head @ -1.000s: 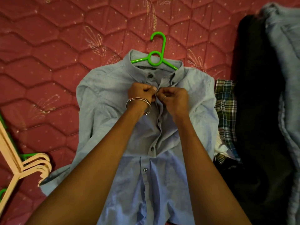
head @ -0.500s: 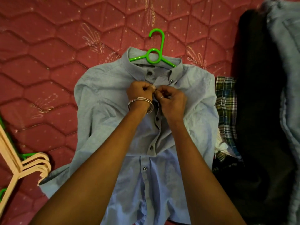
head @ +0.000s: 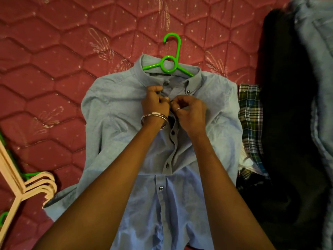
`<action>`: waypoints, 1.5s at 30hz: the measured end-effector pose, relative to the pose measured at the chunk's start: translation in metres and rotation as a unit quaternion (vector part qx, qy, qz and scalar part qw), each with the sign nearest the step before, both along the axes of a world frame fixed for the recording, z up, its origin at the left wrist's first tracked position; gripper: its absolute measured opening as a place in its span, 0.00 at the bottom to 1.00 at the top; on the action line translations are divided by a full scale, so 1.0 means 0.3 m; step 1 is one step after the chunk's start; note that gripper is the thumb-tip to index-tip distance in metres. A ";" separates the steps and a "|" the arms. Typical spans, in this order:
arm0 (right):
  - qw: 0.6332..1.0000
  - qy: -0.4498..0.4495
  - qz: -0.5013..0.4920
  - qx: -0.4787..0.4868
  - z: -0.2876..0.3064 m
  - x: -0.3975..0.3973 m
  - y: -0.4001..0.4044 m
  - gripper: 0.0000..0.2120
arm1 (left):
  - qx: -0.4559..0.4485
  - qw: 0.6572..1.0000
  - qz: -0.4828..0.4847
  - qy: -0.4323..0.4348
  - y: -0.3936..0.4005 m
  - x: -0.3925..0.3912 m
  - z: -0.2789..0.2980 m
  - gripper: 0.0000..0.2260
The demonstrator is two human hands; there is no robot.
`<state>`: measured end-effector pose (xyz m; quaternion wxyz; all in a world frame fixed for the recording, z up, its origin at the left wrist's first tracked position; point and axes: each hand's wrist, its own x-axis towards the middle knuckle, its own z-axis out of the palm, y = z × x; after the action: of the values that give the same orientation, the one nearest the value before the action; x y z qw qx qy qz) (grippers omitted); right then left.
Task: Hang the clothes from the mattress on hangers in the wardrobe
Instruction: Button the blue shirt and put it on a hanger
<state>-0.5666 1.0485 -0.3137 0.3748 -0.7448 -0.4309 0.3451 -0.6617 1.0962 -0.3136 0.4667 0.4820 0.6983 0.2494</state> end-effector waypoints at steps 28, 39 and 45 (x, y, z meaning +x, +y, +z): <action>0.982 -0.153 -0.073 0.080 0.153 0.107 0.205 0.08 | 0.094 0.933 -0.096 0.334 0.266 -0.177 0.054 0.15; 0.995 -0.005 0.076 -0.066 0.018 0.107 0.544 0.13 | 0.055 0.990 -0.127 0.002 0.355 -0.254 0.010 0.06; 0.989 -0.043 0.142 -0.025 0.087 0.122 0.554 0.08 | 0.126 0.954 -0.197 0.190 0.345 -0.228 0.028 0.10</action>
<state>-0.5299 1.2147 -0.2875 0.2842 -0.6993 -0.5391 0.3736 -0.7301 1.1997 -0.3051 0.3012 0.7034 0.6280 0.1419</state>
